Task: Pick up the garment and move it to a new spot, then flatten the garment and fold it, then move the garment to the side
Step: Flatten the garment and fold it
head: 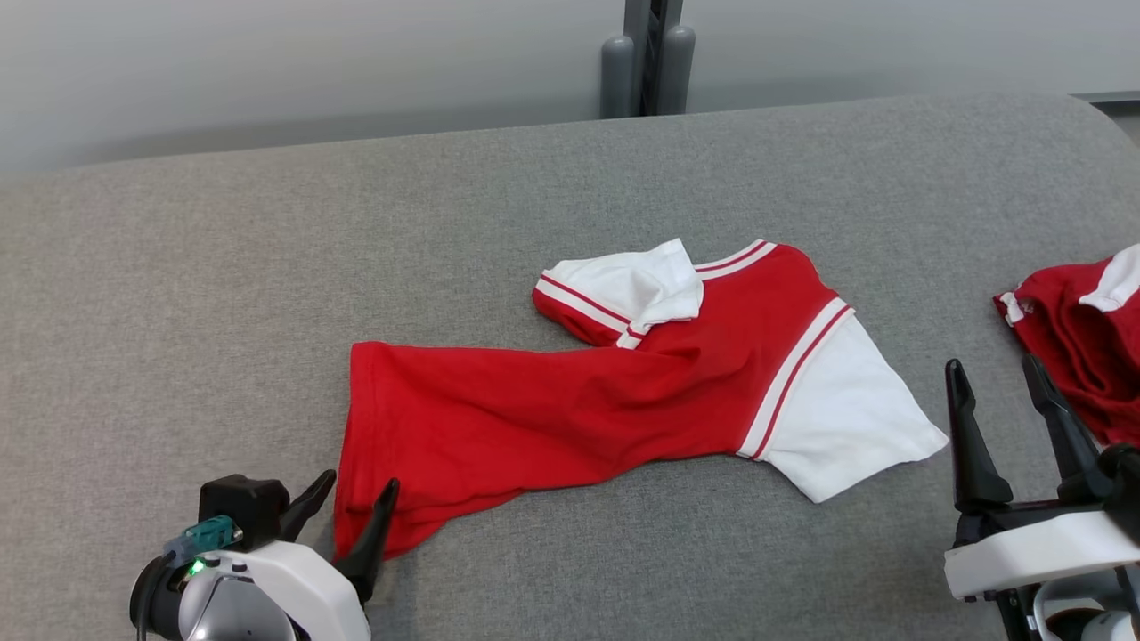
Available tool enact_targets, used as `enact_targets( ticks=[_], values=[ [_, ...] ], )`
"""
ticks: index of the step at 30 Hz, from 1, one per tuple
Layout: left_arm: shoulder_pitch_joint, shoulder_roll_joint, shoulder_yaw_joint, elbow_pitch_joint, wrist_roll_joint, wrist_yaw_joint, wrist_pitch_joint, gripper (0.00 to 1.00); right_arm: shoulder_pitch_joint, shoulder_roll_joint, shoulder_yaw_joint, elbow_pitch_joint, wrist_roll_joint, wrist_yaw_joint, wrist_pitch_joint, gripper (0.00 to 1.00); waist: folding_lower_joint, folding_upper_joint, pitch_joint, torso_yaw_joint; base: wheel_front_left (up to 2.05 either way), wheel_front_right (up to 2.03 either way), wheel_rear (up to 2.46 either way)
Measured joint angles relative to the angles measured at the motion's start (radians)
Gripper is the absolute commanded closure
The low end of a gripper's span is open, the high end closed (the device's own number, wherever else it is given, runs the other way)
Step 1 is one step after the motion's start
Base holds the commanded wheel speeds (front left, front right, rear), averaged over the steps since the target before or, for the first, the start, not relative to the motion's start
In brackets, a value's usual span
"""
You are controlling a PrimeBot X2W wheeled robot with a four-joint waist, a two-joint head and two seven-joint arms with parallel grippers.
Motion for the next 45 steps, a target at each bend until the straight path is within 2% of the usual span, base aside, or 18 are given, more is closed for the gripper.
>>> enact_targets(
  ticks=[1, 2, 3, 13, 20, 29, 30, 31, 32, 38, 42, 45],
  values=[
    [0.000, 0.002, -0.002, 0.006, 0.000, -0.001, 0.001, 0.04, 0.000, 0.000, -0.001, 0.003, 0.000, 0.000, -0.003, 0.00, 0.0000, 0.0000, 0.004, -0.003, 0.00, 0.00, 0.00],
    [0.000, 0.003, -0.001, 0.009, -0.002, -0.002, 0.004, 0.27, 0.000, 0.000, -0.002, 0.006, 0.000, 0.000, -0.004, 0.00, 0.0000, 0.0000, 0.008, -0.006, 0.00, 0.00, 0.00],
    [-0.002, 0.004, -0.001, 0.013, -0.005, -0.002, 0.009, 1.00, 0.000, 0.000, -0.004, 0.008, 0.002, 0.000, -0.005, 0.00, 0.0000, 0.0000, 0.012, -0.008, 0.00, 0.00, 0.00],
    [-0.021, 0.016, 0.000, 0.007, -0.017, -0.011, 0.017, 1.00, -0.028, -0.007, -0.077, 0.075, 0.018, 0.000, -0.015, 0.00, 0.0000, 0.0000, 0.036, -0.013, 0.00, 0.00, 0.00],
    [-0.032, 0.023, 0.002, -0.005, -0.016, -0.005, 0.008, 1.00, -0.058, -0.063, -0.041, 0.288, 0.058, 0.000, 0.047, 0.00, 0.0000, 0.0000, 0.044, -0.004, 0.00, 0.00, 0.00],
    [-0.059, 0.019, 0.002, -0.016, -0.013, -0.003, -0.012, 1.00, -0.211, -0.096, 0.071, 0.553, 0.137, 0.000, 0.021, 0.00, 0.0000, 0.0000, 0.066, 0.013, 0.00, 0.00, 0.00],
    [-0.059, 0.019, 0.002, -0.016, -0.014, -0.003, -0.012, 1.00, -0.226, -0.099, 0.082, 0.581, 0.144, 0.000, 0.023, 0.30, 0.0000, 0.0000, 0.065, 0.015, 0.00, 0.00, 0.00],
    [-0.059, 0.018, 0.002, -0.017, -0.014, -0.004, -0.013, 1.00, -0.235, -0.105, 0.093, 0.605, 0.153, 0.000, 0.023, 0.81, 0.0000, 0.0000, 0.064, 0.019, 0.00, 0.00, 0.00],
    [-0.059, 0.018, 0.001, -0.018, -0.014, -0.004, -0.015, 1.00, -0.244, -0.106, 0.101, 0.627, 0.166, 0.000, 0.023, 1.00, 0.0000, 0.0000, 0.063, 0.023, 0.00, 0.00, 0.00],
    [-0.060, 0.018, 0.005, -0.026, -0.015, 0.000, -0.033, 1.00, -0.283, -0.119, 0.137, 0.665, 0.220, 0.000, -0.019, 1.00, 0.0000, 0.0000, 0.058, 0.031, 0.00, 0.00, 0.00],
    [-0.061, 0.020, 0.017, -0.038, -0.011, 0.012, -0.051, 1.00, -0.297, -0.127, 0.125, 0.634, 0.243, 0.000, -0.088, 1.00, 0.0000, 0.0000, 0.054, 0.027, 0.00, 0.00, 0.00],
    [-0.068, 0.022, 0.042, -0.067, -0.007, 0.032, -0.078, 1.00, -0.313, -0.128, 0.101, 0.559, 0.279, 0.000, -0.145, 1.00, 0.0000, 0.0000, 0.049, 0.023, 0.00, 0.00, 0.00]
  ],
)
